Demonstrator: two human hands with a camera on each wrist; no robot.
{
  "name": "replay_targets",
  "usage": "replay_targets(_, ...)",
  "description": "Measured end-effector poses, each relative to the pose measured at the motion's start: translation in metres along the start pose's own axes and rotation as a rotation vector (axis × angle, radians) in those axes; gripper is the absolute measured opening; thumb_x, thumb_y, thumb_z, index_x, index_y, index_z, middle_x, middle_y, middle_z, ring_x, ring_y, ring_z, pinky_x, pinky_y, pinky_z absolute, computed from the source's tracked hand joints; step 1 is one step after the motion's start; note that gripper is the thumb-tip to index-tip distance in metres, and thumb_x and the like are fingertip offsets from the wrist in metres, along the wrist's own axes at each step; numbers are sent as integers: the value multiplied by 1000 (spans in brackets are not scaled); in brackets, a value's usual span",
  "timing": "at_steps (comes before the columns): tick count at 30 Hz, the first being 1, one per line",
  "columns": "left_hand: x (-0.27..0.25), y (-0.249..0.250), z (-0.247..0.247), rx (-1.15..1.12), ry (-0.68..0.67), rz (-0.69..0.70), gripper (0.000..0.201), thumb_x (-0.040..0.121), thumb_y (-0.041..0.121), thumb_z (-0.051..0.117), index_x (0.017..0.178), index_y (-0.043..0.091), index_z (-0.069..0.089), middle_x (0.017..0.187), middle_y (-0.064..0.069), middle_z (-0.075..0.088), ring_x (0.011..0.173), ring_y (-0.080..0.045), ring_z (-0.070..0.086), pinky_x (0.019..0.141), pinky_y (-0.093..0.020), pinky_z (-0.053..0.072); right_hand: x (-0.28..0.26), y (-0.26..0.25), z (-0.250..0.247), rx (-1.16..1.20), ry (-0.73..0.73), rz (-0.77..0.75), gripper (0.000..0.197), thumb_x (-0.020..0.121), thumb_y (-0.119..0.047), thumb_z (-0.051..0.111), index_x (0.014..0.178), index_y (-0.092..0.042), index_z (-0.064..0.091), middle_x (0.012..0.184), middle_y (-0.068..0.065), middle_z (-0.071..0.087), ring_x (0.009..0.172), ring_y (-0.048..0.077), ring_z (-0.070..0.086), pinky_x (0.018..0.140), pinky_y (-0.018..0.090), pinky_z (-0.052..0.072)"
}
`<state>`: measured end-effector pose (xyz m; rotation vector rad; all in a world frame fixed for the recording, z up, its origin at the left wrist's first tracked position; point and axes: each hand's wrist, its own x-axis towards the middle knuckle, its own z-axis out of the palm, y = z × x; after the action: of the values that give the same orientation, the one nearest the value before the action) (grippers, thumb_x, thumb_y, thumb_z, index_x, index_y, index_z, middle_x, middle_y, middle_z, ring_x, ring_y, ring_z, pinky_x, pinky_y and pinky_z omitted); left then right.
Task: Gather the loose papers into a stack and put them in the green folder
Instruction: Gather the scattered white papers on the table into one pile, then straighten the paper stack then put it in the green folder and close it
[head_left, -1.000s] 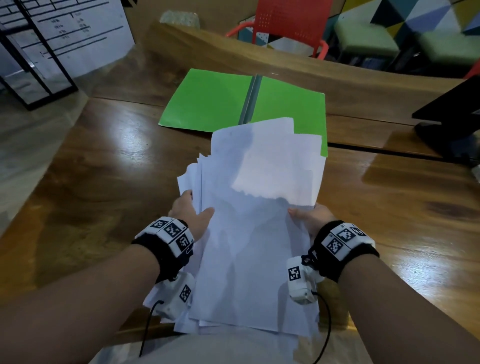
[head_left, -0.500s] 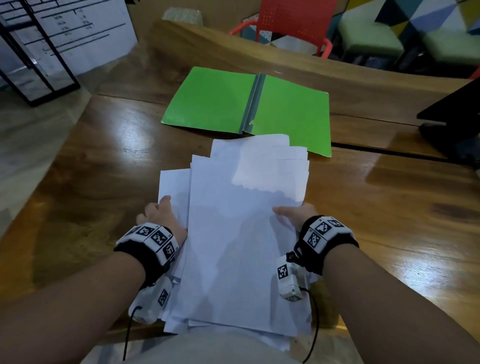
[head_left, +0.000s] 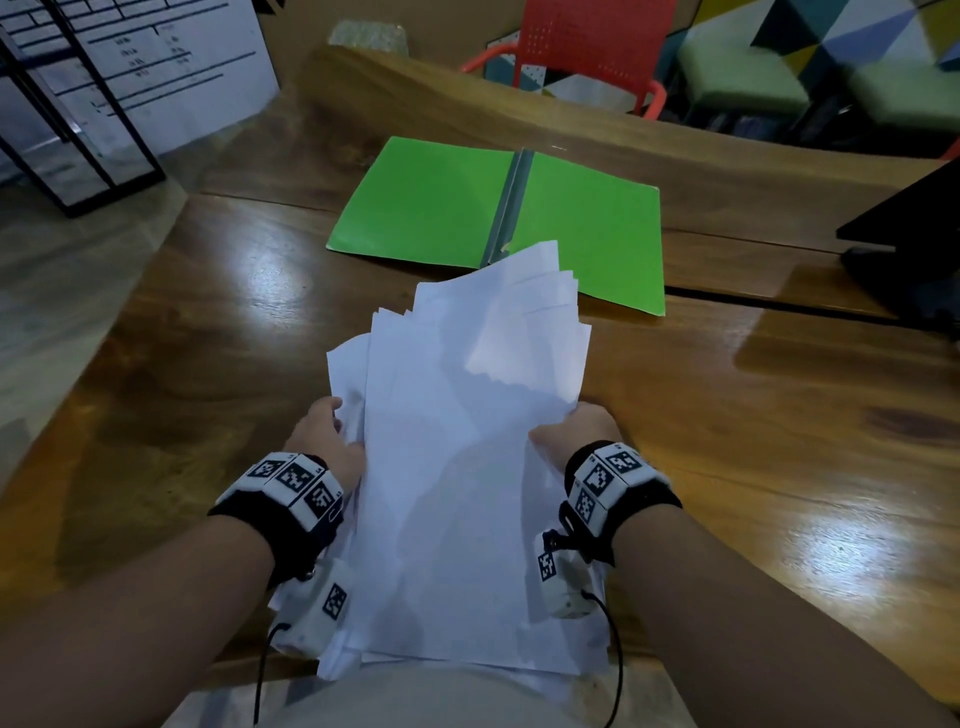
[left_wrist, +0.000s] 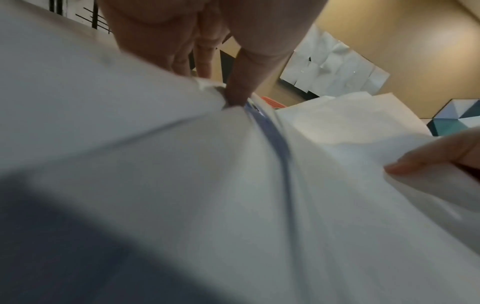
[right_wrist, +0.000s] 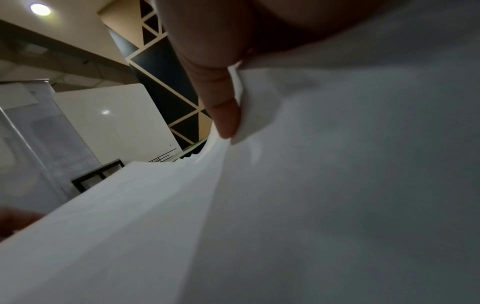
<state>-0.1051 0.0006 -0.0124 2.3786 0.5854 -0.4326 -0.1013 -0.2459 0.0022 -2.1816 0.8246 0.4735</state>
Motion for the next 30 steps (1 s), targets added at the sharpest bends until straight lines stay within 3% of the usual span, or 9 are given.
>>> replay_targets(8, -2, 6, -2, 58, -49, 25, 56, 80, 24, 60, 132, 17, 41, 133, -12, 52, 116, -31, 53, 97, -38, 43, -1, 8, -6, 128, -173, 86, 65, 71, -18, 75, 128, 1, 49, 122, 11, 61, 106, 32, 60, 93, 38, 50)
replay_targets(12, -1, 7, -8, -41, 10, 14, 68, 74, 27, 70, 133, 12, 39, 130, -12, 52, 115, -32, 53, 95, -38, 44, -4, 14, -25, 268, -126, -11, 37, 70, -6, 73, 100, 5, 57, 92, 12, 64, 92, 27, 62, 88, 41, 54)
replay_targets(15, 3, 6, -18, -276, 53, 5, 89, 55, 46, 81, 128, 9, 45, 123, -10, 59, 108, -31, 58, 93, -39, 48, -12, 23, -53, 553, -134, -102, 18, 68, 10, 73, 81, 0, 65, 66, 7, 72, 69, 25, 66, 74, 39, 57)
replay_targets(18, 1, 8, -23, -764, -196, 55, 124, 17, 59, 86, 123, 6, 50, 112, -10, 68, 90, -23, 66, 78, -32, 54, -23, 28, -84, 571, -101, -176, 19, 75, 10, 68, 76, -10, 66, 60, -2, 72, 69, 24, 67, 81, 39, 53)
replay_targets(20, -8, 17, -21, -968, -475, 95, 118, 0, 60, 84, 106, 8, 66, 94, -5, 73, 81, -17, 70, 70, -26, 55, -31, 25, -95, 591, -59, -206, 17, 75, 7, 69, 76, -9, 67, 73, 7, 73, 83, 33, 67, 90, 45, 52)
replay_targets(22, -14, 32, -24, -1020, -737, 178, 96, 7, 54, 88, 94, 15, 75, 87, -5, 76, 76, -17, 72, 64, -27, 58, -35, 16, -101, 603, -8, -213, 12, 76, 3, 70, 76, -7, 65, 70, 7, 71, 77, 27, 70, 79, 34, 57)
replay_targets(25, -21, 63, -41, -807, -920, 359, 76, 29, 50, 89, 99, 24, 73, 100, 3, 74, 94, -11, 70, 83, -25, 56, -49, -2, -115, 630, 108, -322, 14, 78, -1, 70, 90, -6, 64, 67, 0, 64, 66, 17, 60, 61, 22, 47)
replay_targets(27, -27, 83, -51, -749, -771, 458, 47, 41, 38, 89, 84, 26, 78, 93, 8, 76, 89, -6, 70, 86, -24, 54, -58, -13, -124, 664, 169, -426, 20, 78, -2, 70, 95, -10, 64, 75, -4, 64, 70, 11, 59, 62, 20, 44)
replay_targets(30, -42, 107, -64, -859, -326, 552, 22, 58, 4, 80, 69, 20, 69, 68, 8, 73, 61, -7, 68, 60, -18, 58, -72, -22, -132, 691, 255, -537, 19, 78, -6, 71, 96, -6, 65, 78, -3, 65, 72, 9, 61, 65, 21, 47)
